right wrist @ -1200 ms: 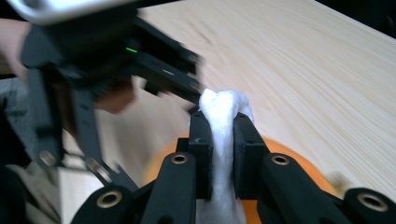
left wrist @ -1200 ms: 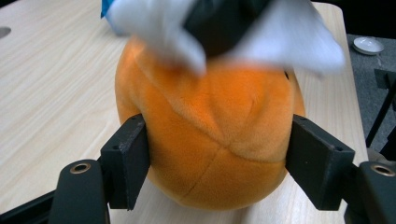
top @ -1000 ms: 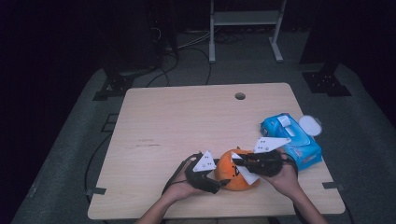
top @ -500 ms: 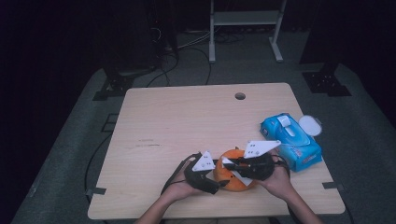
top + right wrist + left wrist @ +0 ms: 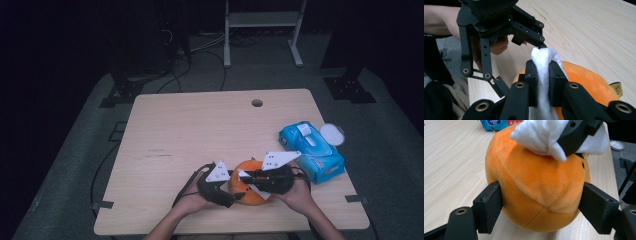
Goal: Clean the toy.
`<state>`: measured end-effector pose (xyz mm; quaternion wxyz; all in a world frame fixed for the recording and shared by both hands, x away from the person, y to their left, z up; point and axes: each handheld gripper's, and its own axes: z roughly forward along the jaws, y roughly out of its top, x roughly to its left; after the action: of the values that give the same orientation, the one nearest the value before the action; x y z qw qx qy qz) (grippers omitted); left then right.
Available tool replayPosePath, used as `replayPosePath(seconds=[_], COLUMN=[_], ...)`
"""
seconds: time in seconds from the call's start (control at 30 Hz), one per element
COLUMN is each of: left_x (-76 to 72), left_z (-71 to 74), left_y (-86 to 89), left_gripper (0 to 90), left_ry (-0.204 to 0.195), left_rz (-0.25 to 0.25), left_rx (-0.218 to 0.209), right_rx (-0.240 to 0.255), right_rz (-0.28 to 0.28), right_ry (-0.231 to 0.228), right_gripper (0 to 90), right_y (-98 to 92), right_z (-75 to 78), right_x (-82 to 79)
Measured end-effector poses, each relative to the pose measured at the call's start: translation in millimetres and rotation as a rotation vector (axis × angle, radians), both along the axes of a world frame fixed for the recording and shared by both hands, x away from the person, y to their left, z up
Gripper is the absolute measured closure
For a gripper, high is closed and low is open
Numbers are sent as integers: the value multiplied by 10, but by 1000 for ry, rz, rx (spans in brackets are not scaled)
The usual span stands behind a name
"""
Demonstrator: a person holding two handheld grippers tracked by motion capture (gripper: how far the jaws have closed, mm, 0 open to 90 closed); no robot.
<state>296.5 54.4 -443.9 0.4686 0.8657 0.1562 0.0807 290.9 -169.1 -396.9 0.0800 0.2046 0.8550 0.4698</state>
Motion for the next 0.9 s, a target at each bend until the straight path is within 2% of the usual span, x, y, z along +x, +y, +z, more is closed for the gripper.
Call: replayPosePath(seconds=[0.1, 0.17, 0.23, 0.3, 0.4, 0.47, 0.57, 0.63, 0.77, 0.9], left_x=[8, 15, 14, 11, 13, 8, -7, -14, -5, 13], left_z=[-6, -9, -7, -6, -11, -9, -8, -8, -11, -15], left_y=[9, 16, 12, 10, 5, -4, -9, -4, 2, 11], left_gripper=[235, 235, 235, 238, 254, 265, 272, 275, 275, 271], left_ry=[0, 5, 2, -5, -3, -11, -17, -17, -18, -4], left_rz=[1, 2, 1, -2, 6, 4, 2, 2, 2, 6], left_rx=[-3, -7, -6, 2, -6, -4, -2, -5, -4, -13], right_rx=[-5, 2, 11, -1, 12, 21, -1, -21, -15, -22], right_rz=[-39, -74, -81, -79, -46, 3, 46, 44, -10, -75], right_ry=[-9, 6, 20, 10, 13, 22, 8, -9, -19, -15], right_gripper=[796, 796, 796, 797, 796, 796, 796, 796, 797, 797], right_y=[-93, -201, -246, -234, -161, -56, 90, 131, 15, -195], right_z=[8, -31, -51, -35, -6, -5, -12, -11, 17, -2], right_x=[52, 109, 123, 104, 53, 3, -50, -40, 39, 92])
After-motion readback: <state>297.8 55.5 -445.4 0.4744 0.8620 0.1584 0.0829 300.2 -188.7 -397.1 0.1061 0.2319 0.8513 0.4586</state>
